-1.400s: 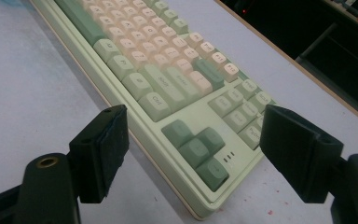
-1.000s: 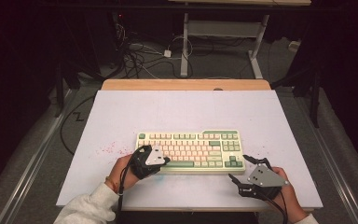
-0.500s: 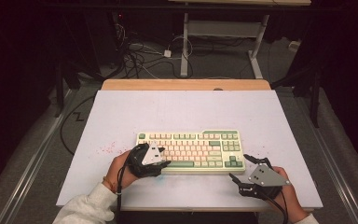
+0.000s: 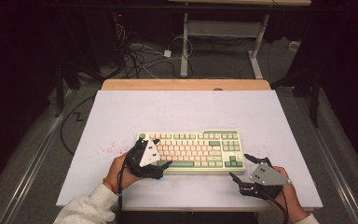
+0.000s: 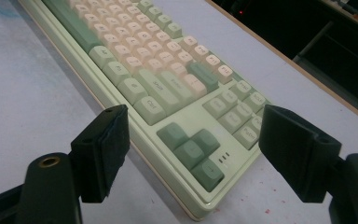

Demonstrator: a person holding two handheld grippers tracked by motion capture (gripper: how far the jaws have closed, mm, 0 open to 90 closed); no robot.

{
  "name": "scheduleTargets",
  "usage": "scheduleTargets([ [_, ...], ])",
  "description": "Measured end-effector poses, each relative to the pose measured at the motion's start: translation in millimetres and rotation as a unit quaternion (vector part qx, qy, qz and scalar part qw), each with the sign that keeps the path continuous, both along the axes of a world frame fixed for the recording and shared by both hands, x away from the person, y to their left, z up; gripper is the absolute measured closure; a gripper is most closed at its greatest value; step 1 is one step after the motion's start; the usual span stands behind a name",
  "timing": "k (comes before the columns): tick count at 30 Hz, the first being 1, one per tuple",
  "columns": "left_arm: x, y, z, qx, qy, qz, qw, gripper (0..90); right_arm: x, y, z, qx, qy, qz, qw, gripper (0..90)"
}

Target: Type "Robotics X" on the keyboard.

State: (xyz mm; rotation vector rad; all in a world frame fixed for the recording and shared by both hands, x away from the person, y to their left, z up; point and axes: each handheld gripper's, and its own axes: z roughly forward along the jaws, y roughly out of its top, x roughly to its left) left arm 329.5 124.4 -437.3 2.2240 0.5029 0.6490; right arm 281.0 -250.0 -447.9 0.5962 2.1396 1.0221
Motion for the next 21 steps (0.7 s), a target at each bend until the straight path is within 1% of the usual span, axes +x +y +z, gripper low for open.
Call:
scheduleTargets([
  [2, -0.7, 1.3, 0.2, -0.001, -0.002, -0.004, 1.0, 18.2, 0.1, -0.3, 0.1, 0.0, 0.0, -0.003, 1.0, 25.5],
  [5, -1.8, 3.5, 0.2, -0.001, -0.007, -0.002, 1.0, 18.2, 0.6, -1.1, 0.6, -0.001, -0.003, -0.01, 0.9999, 25.5],
  [7, -3.0, 5.4, -0.3, 0.003, -0.015, 0.003, 0.9999, 18.2, 1.0, -2.0, 1.0, 0.002, -0.002, -0.013, 0.9999, 25.6],
  [9, -3.8, 8.1, -0.8, 0.001, -0.012, 0.003, 0.9999, 18.3, 1.2, -2.8, 1.4, 0.003, -0.002, -0.015, 0.9999, 26.1],
  [11, -5.2, 11.2, -1.9, 0.002, -0.017, 0.007, 0.9998, 18.3, 1.3, -3.2, 1.6, 0.005, -0.001, -0.015, 0.9999, 26.4],
  [12, -5.7, 12.9, -2.6, 0.002, -0.015, 0.008, 0.9999, 18.3, 1.3, -3.3, 1.6, 0.005, 0.0, -0.014, 0.9999, 26.6],
  [15, -7.2, 17.8, -4.7, 0.005, -0.017, 0.015, 0.9997, 18.3, 1.2, -3.2, 1.5, 0.007, 0.001, -0.011, 0.9999, 27.9],
  [21, -12.6, 28.2, -9.6, -0.004, -0.03, 0.026, 0.9992, 18.2, 1.4, -3.3, 2.4, 0.011, 0.002, -0.005, 0.9999, 31.5],
])
